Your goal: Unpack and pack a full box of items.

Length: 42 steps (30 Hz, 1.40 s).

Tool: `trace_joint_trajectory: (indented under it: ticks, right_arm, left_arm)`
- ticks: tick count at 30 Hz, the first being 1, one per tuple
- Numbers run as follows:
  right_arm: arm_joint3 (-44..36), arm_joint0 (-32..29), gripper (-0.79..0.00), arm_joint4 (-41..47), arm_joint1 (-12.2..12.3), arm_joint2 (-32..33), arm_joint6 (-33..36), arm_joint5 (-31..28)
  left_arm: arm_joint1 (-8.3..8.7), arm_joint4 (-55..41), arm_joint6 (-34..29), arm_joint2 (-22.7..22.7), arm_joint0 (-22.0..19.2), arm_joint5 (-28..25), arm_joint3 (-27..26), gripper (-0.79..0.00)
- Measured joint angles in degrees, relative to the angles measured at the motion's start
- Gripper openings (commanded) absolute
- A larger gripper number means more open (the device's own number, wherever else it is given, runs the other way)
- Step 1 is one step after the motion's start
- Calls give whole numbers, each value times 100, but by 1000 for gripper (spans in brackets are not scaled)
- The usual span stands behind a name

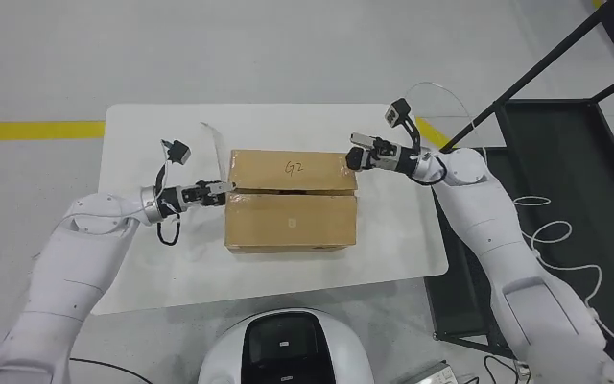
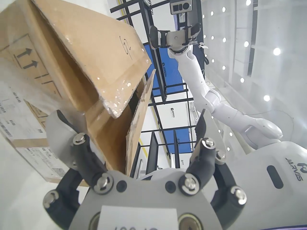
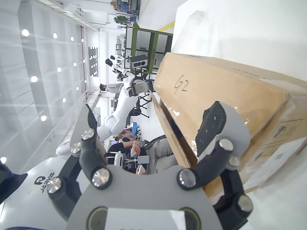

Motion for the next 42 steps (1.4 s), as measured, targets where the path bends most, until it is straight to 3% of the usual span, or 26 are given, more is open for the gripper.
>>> trace_joint_trajectory:
  ticks: [10, 18, 23, 28, 42]
  right_arm:
    - [-1150, -780, 0, 235, 235, 750, 233, 235]
    - [-1844, -1405, 0, 256, 335, 1097, 255, 238]
    - [-2158, -1750, 0, -58, 387, 1211, 54, 456]
    - [-2227, -1842, 0, -540, 348, 930, -310, 480]
    - [-1695, -1519, 0, -1325, 196, 319, -1003, 243]
  left_arm:
    - [281, -239, 58, -956, 743, 86, -413, 0]
    - [357, -423, 840, -1461, 1345, 216, -875, 0]
    - [302, -148, 2044, -1555, 1347, 408, -857, 0]
    - [190, -119, 2957, -1380, 1200, 689, -650, 0]
    - [136, -115, 2996, -1311, 1194, 480, -555, 0]
